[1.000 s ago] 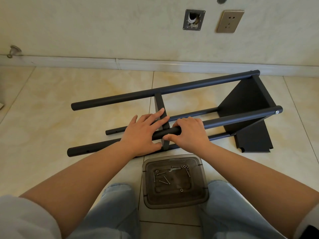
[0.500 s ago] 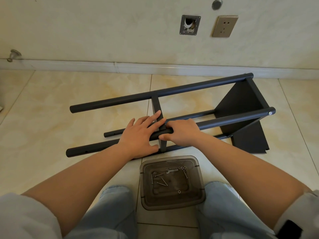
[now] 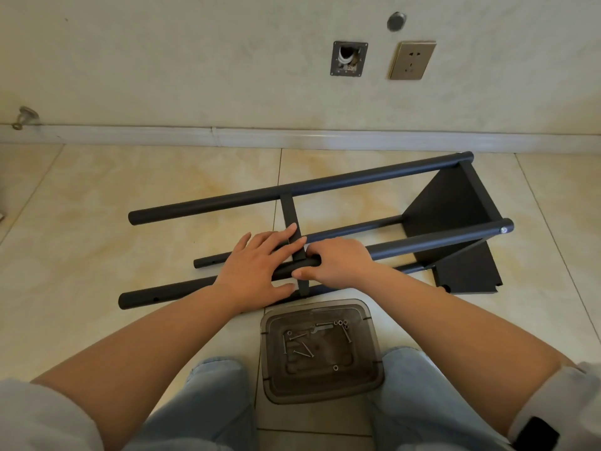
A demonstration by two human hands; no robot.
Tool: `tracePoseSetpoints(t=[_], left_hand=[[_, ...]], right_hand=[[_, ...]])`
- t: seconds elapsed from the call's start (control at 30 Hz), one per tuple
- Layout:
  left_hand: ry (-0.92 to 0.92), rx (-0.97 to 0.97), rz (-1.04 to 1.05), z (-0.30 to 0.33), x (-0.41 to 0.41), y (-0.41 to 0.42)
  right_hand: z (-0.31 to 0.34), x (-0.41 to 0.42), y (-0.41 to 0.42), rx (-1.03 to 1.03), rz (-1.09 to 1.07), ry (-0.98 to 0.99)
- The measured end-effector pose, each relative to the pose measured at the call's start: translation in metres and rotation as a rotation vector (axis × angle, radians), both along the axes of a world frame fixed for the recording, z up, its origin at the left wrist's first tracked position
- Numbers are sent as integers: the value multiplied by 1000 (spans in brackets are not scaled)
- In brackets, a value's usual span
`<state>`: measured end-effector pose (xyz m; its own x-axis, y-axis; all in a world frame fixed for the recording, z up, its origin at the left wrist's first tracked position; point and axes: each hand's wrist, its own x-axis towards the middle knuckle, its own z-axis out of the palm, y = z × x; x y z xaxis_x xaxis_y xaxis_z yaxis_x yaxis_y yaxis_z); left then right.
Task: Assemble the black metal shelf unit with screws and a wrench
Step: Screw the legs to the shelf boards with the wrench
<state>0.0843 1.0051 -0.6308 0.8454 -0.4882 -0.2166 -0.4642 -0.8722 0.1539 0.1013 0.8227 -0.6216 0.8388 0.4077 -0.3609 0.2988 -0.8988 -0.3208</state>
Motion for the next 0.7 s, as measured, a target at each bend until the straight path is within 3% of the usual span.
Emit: tracePoseSetpoints(t=[0.33,0.43,0.5,0.53,0.63,0.7], left_hand=[[-17,67,-27,6,5,-3],[-38,39,-10,7,4,-3],[-56,4,7,4,3,-4],[-63,-11,10,3,2,-5],[-87,-50,24,-1,3,-6],[-97,-62,42,-3,5,-7]], right_hand=[[0,-8,-4,-43,28,-116],[-5,-25,-13,114,85,-434],[-9,-38,-22,185,279,-711],[-15,-45,-26,218,400,-744],[-36,-68,-26,182,579,-431],[-58,-82,-24,50,464,-71]])
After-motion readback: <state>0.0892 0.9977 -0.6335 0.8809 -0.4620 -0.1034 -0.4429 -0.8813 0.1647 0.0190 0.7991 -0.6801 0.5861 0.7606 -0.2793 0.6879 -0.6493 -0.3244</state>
